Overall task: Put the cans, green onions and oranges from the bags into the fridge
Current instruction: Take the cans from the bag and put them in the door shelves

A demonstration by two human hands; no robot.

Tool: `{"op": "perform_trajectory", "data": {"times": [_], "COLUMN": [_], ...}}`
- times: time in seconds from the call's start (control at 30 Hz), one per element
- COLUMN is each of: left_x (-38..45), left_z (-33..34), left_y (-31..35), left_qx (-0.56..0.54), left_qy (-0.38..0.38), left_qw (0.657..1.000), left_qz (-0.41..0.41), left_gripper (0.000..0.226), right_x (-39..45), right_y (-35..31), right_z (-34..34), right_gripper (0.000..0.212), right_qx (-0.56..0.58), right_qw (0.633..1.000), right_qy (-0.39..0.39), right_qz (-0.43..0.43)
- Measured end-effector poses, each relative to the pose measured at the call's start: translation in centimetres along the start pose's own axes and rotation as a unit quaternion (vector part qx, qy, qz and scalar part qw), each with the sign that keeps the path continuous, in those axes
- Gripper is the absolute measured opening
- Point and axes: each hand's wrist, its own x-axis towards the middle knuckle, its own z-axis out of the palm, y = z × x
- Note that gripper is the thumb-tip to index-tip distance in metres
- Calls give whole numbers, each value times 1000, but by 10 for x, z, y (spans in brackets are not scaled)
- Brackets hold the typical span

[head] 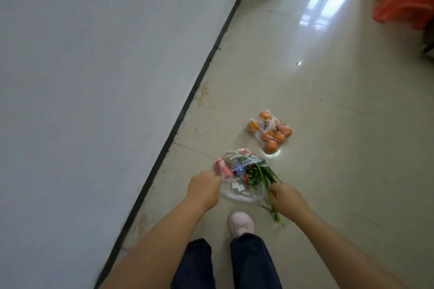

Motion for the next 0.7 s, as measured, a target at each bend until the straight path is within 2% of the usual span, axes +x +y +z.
{"op": "perform_trajectory", "data": {"times": [0.1,0.2,0.43,0.5,0.53,0.57,0.63,0.7], "left_x": [36,76,188,225,244,264,300,335], "left_z": [27,65,202,247,270,292,329,359], "left_y": [-18,-32,-42,-38,-35,-31,-24,-21], "left_qx": [19,46,71,82,89,93,152,191], "left_qy": [-29,-48,-69,-58,-19,22,64,88], "left_qw": [999,995,986,982,976,964,929,907], "left_qz": [39,77,135,163,199,249,332,364], "left_gripper": [36,39,28,26,22,20,32,33], "right_x": [22,51,168,205,223,240,274,300], "right_y": [-1,-1,30,51,61,72,93,108], "right_z": [33,73,201,237,253,269,299,313], "right_gripper": [35,22,29,30,28,23,9,12], "right_qx": [44,90,127,100,75,37,-48,-137], "right_qw": [998,993,985,989,991,991,980,953], "right_qy": [16,24,54,67,86,119,193,264], "right_qz": [38,79,103,90,72,42,-20,-55]}}
